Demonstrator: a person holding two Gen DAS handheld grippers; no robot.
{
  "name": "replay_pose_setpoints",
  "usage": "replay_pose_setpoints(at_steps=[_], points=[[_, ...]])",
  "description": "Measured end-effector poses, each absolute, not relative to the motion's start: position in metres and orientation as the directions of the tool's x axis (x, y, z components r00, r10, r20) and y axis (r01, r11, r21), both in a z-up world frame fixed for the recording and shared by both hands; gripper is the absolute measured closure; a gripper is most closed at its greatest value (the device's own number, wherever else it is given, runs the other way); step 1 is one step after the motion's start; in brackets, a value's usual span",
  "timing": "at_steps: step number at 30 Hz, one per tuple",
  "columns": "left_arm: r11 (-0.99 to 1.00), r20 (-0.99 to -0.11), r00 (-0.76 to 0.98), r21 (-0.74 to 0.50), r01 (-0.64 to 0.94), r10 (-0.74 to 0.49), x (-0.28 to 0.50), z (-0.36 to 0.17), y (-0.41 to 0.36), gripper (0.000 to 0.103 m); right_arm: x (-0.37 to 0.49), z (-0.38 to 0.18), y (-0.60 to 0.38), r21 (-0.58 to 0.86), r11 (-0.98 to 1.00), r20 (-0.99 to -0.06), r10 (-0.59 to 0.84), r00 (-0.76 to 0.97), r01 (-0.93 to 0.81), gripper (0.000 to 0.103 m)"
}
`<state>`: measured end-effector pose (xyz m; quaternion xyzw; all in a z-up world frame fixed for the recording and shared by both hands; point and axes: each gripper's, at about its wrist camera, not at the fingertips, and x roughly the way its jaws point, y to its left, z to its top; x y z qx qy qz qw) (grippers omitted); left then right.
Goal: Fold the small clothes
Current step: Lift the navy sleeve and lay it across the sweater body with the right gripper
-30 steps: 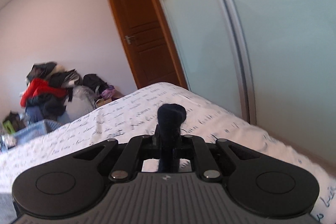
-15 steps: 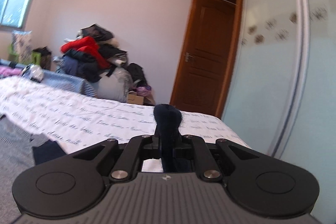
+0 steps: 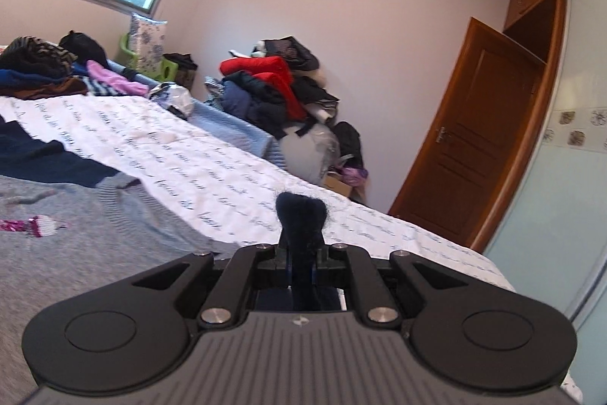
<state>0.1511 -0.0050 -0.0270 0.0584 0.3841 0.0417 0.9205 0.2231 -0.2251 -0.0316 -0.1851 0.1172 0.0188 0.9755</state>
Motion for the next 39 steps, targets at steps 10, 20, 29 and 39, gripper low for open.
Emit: replay_pose_setpoints(at_steps=[10, 20, 29, 39], points=[[0.991, -0.702, 0.700, 0.115, -0.072, 0.133, 0.150, -0.024, 0.019, 0.000, 0.242, -0.048, -0.151, -0.421, 0.884, -0.290, 0.081, 0.954, -0.203, 0.094], [0.989, -0.708, 0.691, 0.088, -0.120, 0.147, 0.147, -0.026, 0.048, 0.000, 0.261, -0.067, -0.073, -0.556, 0.778, -0.304, 0.137, 0.943, -0.292, 0.094], [0.986, -0.720, 0.676, 0.077, -0.146, 0.156, 0.145, -0.030, 0.064, 0.000, 0.270, -0.088, -0.013, -0.625, 0.701, -0.319, 0.172, 0.932, -0.344, 0.094], [0.977, -0.715, 0.671, 0.083, -0.195, 0.194, 0.142, -0.028, 0.082, 0.000, 0.274, -0.094, 0.012, -0.590, 0.707, -0.358, 0.205, 0.911, -0.390, 0.094]])
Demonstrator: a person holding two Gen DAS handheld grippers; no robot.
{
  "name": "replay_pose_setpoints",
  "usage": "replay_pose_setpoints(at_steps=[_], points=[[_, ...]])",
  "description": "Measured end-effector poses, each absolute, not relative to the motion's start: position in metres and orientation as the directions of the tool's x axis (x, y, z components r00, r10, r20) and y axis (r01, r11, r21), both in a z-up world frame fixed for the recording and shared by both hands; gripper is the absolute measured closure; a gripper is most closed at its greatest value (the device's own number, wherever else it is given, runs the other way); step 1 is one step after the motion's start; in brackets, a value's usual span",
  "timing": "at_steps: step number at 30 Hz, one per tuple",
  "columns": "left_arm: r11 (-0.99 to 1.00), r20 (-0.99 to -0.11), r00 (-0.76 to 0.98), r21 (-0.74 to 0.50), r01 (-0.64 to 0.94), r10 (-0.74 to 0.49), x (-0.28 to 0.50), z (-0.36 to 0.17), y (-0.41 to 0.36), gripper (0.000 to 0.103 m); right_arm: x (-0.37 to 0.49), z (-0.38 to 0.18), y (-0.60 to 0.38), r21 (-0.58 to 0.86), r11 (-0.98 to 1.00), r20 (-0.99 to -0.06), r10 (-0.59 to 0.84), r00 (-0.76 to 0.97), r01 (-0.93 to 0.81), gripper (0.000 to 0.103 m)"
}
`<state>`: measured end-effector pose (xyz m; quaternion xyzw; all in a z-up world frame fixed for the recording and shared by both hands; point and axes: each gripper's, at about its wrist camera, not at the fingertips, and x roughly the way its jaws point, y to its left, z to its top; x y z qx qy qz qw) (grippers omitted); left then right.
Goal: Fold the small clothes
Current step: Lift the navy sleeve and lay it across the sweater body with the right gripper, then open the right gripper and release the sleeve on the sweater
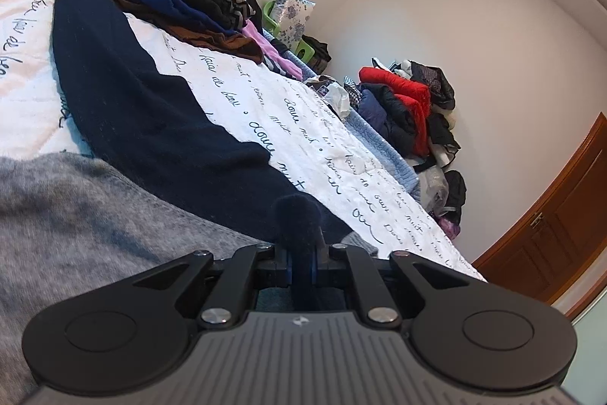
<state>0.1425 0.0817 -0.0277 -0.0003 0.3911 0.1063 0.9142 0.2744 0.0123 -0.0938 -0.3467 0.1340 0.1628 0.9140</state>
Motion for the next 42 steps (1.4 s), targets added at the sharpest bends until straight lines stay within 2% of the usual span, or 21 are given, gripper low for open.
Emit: replay_pose_setpoints(at_steps=[31, 34, 38, 42], points=[[0.958, -0.718, 0.646, 0.103, -0.269, 0.259, 0.133, -0.026, 0.111, 0.000, 0.269, -0.109, 0.048, -0.613, 0.655, -0.418, 0.206, 0.885, -0.442, 0.090], [0.956, -0.720, 0.642, 0.104, -0.275, 0.263, 0.132, -0.027, 0.113, 0.000, 0.268, -0.105, 0.047, -0.590, 0.667, -0.432, 0.216, 0.876, -0.455, 0.085], [0.951, -0.723, 0.635, 0.102, -0.292, 0.273, 0.131, -0.027, 0.121, 0.000, 0.261, -0.095, 0.043, -0.524, 0.696, -0.459, 0.256, 0.851, -0.492, 0.069], [0.945, -0.718, 0.632, 0.113, -0.306, 0.290, 0.131, -0.026, 0.127, 0.000, 0.242, -0.082, 0.035, -0.443, 0.704, -0.497, 0.323, 0.805, -0.556, 0.065]])
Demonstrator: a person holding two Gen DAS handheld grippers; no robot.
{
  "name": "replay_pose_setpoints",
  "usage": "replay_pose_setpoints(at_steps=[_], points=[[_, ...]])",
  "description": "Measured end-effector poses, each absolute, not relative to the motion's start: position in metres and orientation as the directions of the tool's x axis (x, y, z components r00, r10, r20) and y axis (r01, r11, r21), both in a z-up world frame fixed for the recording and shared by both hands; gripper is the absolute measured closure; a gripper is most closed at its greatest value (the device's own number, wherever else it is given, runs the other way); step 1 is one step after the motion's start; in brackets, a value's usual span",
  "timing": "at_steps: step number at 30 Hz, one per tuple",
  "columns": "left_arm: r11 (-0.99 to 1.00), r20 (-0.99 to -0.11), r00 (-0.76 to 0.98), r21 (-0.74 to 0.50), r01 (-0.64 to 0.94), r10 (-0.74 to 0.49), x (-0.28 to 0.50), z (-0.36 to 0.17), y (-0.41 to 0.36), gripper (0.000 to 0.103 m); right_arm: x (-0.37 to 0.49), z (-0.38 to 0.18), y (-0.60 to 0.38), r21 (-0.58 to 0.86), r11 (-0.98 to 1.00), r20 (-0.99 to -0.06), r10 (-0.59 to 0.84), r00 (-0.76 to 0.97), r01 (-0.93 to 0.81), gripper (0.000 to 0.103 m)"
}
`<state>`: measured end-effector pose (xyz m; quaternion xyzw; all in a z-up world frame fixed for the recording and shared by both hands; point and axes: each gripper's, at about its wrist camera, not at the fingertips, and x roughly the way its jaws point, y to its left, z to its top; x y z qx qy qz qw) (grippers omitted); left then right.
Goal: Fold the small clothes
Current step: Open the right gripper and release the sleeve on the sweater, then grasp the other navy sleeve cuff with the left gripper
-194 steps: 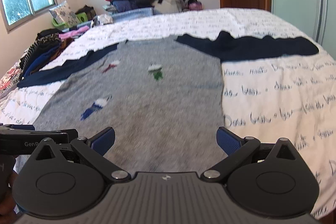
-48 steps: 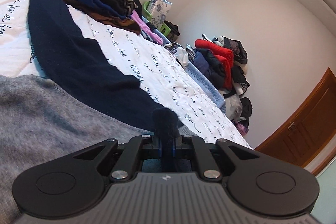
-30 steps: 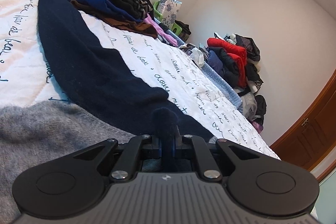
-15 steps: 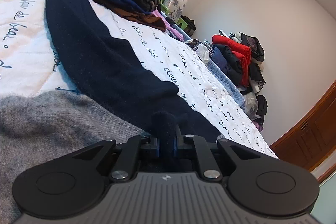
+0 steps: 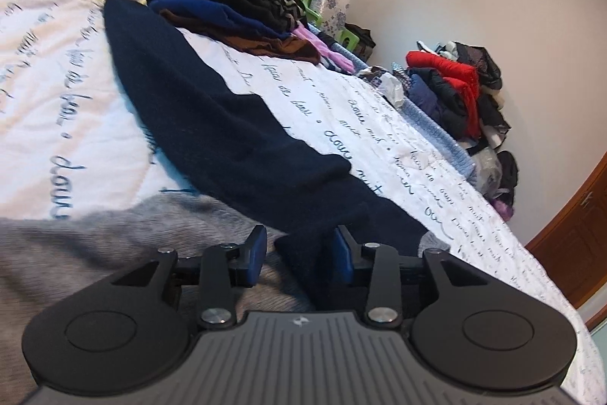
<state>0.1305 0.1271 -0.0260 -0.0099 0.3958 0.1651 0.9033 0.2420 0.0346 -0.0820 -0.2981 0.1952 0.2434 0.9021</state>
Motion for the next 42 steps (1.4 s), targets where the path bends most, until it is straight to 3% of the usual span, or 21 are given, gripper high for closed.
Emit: replay_pose_setpoints(at_steps=[4, 6, 7, 8, 10, 16, 21, 26, 28, 31, 37, 42], points=[[0.937, -0.716, 0.626, 0.119, -0.328, 0.310, 0.131, -0.026, 0.134, 0.000, 0.233, -0.071, 0.026, -0.392, 0.725, -0.515, 0.338, 0.788, -0.567, 0.064], [0.935, -0.716, 0.624, 0.115, -0.336, 0.313, 0.132, -0.026, 0.137, 0.000, 0.232, -0.058, 0.011, -0.287, 0.793, -0.548, 0.324, 0.771, -0.537, 0.051], [0.934, -0.716, 0.624, 0.114, -0.338, 0.313, 0.133, -0.026, 0.138, 0.000, 0.232, -0.058, 0.011, -0.287, 0.793, -0.548, 0.324, 0.771, -0.537, 0.033], [0.934, -0.716, 0.623, 0.112, -0.340, 0.313, 0.133, -0.026, 0.139, 0.000, 0.233, -0.055, 0.004, -0.234, 0.818, -0.561, 0.327, 0.760, -0.525, 0.025], [0.933, -0.718, 0.622, 0.111, -0.342, 0.313, 0.135, -0.027, 0.139, 0.000, 0.233, -0.052, -0.013, -0.113, 0.866, -0.597, 0.332, 0.730, -0.487, 0.025], [0.935, -0.728, 0.618, 0.086, -0.345, 0.296, 0.140, -0.030, 0.142, 0.000, 0.224, -0.052, -0.032, -0.006, 0.918, -0.644, 0.300, 0.703, -0.398, 0.021], [0.919, -0.722, 0.602, 0.122, -0.375, 0.341, 0.149, -0.031, 0.157, 0.000, 0.216, -0.048, -0.051, 0.092, 0.937, -0.646, 0.314, 0.696, -0.337, 0.018], [0.908, -0.736, 0.590, 0.080, -0.412, 0.333, 0.157, -0.031, 0.185, 0.000, 0.200, -0.041, -0.076, 0.208, 0.946, -0.637, 0.324, 0.699, -0.248, 0.014], [0.898, -0.734, 0.587, 0.072, -0.435, 0.343, 0.162, -0.031, 0.197, 0.000, 0.191, -0.038, -0.083, 0.222, 0.941, -0.624, 0.339, 0.705, -0.256, 0.014], [0.876, -0.728, 0.580, 0.057, -0.478, 0.364, 0.173, -0.026, 0.221, 0.000, 0.168, -0.034, -0.086, 0.136, 0.964, -0.592, 0.263, 0.761, -0.228, 0.014], [0.834, -0.746, 0.612, -0.142, -0.533, 0.264, 0.202, -0.015, 0.289, 0.000, 0.162, -0.037, -0.108, 0.249, 0.939, -0.598, 0.341, 0.726, -0.236, 0.014], [0.703, -0.768, 0.623, -0.362, -0.612, 0.147, 0.226, -0.022, 0.352, 0.002, 0.157, -0.047, -0.119, 0.234, 0.952, -0.624, 0.303, 0.721, -0.197, 0.014]])
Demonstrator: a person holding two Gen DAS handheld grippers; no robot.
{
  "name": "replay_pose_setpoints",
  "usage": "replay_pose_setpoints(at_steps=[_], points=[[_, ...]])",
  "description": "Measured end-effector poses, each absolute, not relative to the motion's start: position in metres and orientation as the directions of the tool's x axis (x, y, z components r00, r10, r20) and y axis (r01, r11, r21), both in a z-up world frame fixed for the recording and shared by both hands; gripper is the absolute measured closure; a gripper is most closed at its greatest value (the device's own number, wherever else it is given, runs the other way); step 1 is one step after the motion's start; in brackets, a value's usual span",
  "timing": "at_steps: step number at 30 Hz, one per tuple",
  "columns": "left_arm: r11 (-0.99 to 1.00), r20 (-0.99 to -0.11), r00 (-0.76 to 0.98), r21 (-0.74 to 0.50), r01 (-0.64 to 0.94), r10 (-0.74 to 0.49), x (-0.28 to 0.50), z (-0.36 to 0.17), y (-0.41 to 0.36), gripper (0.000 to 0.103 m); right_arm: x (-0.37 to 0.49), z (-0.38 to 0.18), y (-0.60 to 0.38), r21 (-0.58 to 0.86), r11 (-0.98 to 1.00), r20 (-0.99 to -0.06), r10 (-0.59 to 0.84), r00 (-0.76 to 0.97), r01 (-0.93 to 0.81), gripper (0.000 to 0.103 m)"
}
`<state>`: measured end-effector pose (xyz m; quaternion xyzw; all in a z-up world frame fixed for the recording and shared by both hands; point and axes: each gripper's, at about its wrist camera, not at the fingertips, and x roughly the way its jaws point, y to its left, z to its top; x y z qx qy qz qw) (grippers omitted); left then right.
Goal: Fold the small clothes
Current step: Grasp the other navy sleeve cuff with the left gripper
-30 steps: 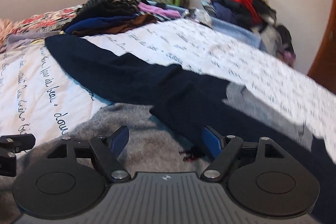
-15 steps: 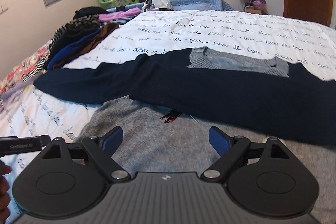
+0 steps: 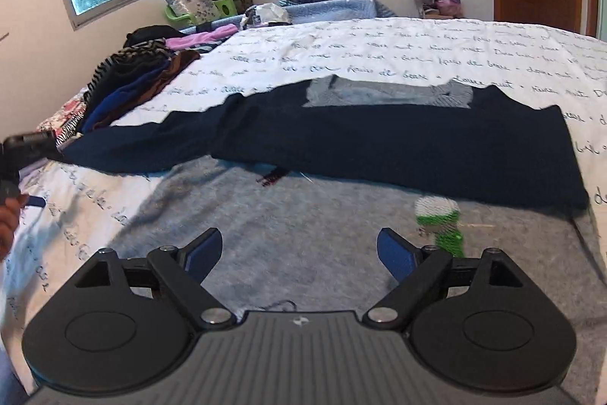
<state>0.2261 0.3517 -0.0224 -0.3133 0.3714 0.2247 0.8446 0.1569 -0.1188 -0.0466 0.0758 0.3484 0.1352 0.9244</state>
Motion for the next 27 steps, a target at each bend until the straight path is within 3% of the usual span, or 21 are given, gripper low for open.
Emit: replay_pose_setpoints(at_steps=[6, 13, 18, 23, 27], points=[[0.617, -0.735, 0.673, -0.494, -0.613, 0.081, 0.243, -0.030, 0.398, 0.005, 0.149, -0.055, -0.129, 0.239, 0.956, -0.640, 0.286, 0.713, -0.169, 0.014], [0.426, -0.577, 0.817, -0.743, -0.516, -0.015, 0.252, -0.049, 0.436, 0.005, 0.150, -0.055, -0.139, 0.282, 0.951, -0.637, 0.284, 0.716, -0.126, 0.014], [0.369, -0.492, 0.870, -0.815, -0.446, -0.035, 0.267, -0.060, 0.445, 0.006, 0.154, -0.059, -0.137, 0.279, 0.953, -0.647, 0.280, 0.709, -0.121, 0.014], [0.414, -0.475, 0.879, -0.806, -0.423, -0.026, 0.284, -0.063, 0.445, 0.019, 0.156, -0.066, -0.136, 0.321, 0.937, -0.657, 0.324, 0.681, -0.136, 0.014], [0.439, -0.485, 0.874, -0.787, -0.434, -0.006, 0.287, -0.064, 0.443, 0.035, 0.151, -0.062, -0.128, 0.236, 0.961, -0.651, 0.267, 0.711, -0.145, 0.014]])
